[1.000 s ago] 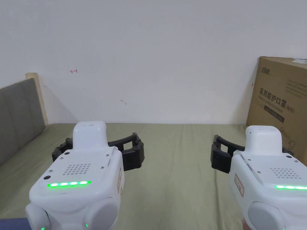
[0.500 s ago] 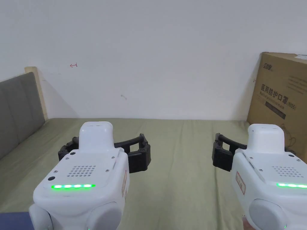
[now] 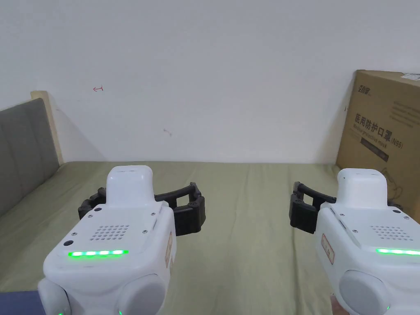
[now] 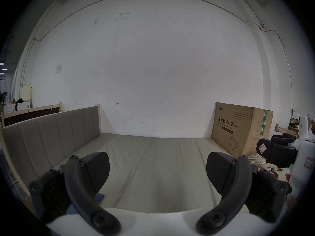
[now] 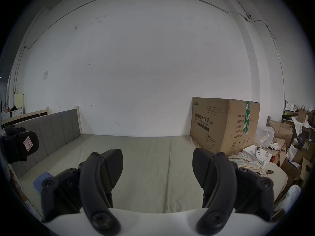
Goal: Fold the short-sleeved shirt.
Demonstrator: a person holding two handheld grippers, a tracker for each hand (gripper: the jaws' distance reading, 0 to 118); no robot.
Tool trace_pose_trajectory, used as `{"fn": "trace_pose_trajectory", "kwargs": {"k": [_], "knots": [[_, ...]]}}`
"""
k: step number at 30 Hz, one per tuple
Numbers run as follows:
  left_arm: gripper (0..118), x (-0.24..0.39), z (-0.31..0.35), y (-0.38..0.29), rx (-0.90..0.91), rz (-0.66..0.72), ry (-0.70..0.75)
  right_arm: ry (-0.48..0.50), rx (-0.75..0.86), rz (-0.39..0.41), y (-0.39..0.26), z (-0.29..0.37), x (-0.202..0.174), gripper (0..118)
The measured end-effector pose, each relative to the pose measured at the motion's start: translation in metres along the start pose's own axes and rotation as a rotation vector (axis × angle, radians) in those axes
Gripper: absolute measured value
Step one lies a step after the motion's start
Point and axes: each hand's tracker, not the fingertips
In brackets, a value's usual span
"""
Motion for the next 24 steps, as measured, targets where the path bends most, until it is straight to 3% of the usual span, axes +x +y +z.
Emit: {"fn": "trace_pose_trajectory", "kwargs": {"k": [24], "knots": [[115, -0.0001, 0.0015, 0.0012, -0.014, 0.025, -0.01, 0.001, 0.01, 0.014, 0.0012, 0.0038, -0.0066, 90]]}}
